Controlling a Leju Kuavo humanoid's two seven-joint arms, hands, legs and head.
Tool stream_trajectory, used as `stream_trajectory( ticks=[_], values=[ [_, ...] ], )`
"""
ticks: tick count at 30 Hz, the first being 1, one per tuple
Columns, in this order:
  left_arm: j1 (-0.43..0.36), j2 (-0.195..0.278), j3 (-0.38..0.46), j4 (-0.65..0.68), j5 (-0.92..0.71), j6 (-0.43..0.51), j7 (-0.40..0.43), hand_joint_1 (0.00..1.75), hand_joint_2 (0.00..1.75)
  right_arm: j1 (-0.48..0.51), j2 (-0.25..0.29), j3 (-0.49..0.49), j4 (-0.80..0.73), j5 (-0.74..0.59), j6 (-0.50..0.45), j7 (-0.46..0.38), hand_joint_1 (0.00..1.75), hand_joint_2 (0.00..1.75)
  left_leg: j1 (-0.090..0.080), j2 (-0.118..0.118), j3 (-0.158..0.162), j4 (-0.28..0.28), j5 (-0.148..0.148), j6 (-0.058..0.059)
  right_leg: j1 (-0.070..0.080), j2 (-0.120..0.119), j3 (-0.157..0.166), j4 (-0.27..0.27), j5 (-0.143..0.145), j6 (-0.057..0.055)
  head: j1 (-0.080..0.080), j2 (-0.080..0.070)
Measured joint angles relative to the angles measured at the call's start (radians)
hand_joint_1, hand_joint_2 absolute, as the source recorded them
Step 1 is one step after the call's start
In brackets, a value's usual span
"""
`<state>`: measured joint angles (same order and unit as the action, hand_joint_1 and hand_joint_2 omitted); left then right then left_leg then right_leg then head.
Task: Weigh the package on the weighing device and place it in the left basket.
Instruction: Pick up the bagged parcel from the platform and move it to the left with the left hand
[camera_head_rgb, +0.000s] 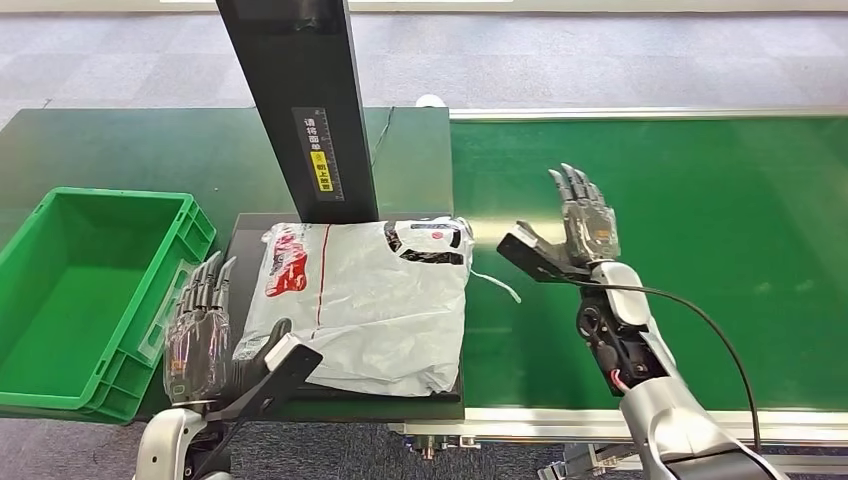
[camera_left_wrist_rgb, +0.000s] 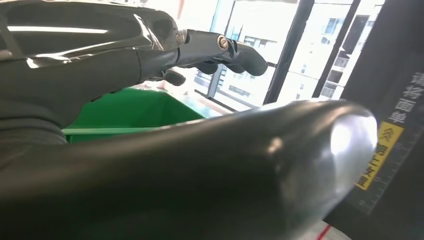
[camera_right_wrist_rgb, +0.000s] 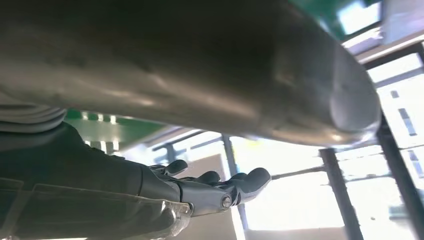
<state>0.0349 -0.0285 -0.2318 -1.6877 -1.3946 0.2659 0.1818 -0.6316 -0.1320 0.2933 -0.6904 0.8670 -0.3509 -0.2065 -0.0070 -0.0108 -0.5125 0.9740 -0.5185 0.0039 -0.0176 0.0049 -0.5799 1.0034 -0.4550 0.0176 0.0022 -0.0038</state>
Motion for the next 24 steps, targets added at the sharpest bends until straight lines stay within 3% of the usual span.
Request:
stream_trajectory(
  ticks=[9,17,24],
  values=[
    [-0.03,0.006,-0.011,0.055,-0.012,-0.052,-0.007,0.0,0.0,0.039,-0.017,-0.159,0.06,0.043,0.026,-0.003,0.0,0.0,0.001,0.0,0.0,0.0,0.0,0.0,0.001,0.0,0.0,0.0,0.0,0.0,0.0,0.0],
    [-0.121,0.027,0.096,0.362,-0.046,0.018,-0.012,0.0,0.0,0.082,-0.004,-0.217,0.062,0.102,0.062,-0.059,0.0,0.0,0.001,0.002,0.001,0.0,0.0,0.0,0.001,0.001,0.0,0.0,0.0,0.0,0.0,0.0],
    [-0.186,0.031,0.166,0.554,-0.097,0.054,-0.008,0.0,0.0,0.122,0.008,-0.234,0.008,0.125,0.08,-0.066,0.0,0.0,0.001,0.001,0.0,0.0,0.0,0.0,0.001,0.001,0.0,0.0,0.0,0.0,0.0,0.0]
  ],
)
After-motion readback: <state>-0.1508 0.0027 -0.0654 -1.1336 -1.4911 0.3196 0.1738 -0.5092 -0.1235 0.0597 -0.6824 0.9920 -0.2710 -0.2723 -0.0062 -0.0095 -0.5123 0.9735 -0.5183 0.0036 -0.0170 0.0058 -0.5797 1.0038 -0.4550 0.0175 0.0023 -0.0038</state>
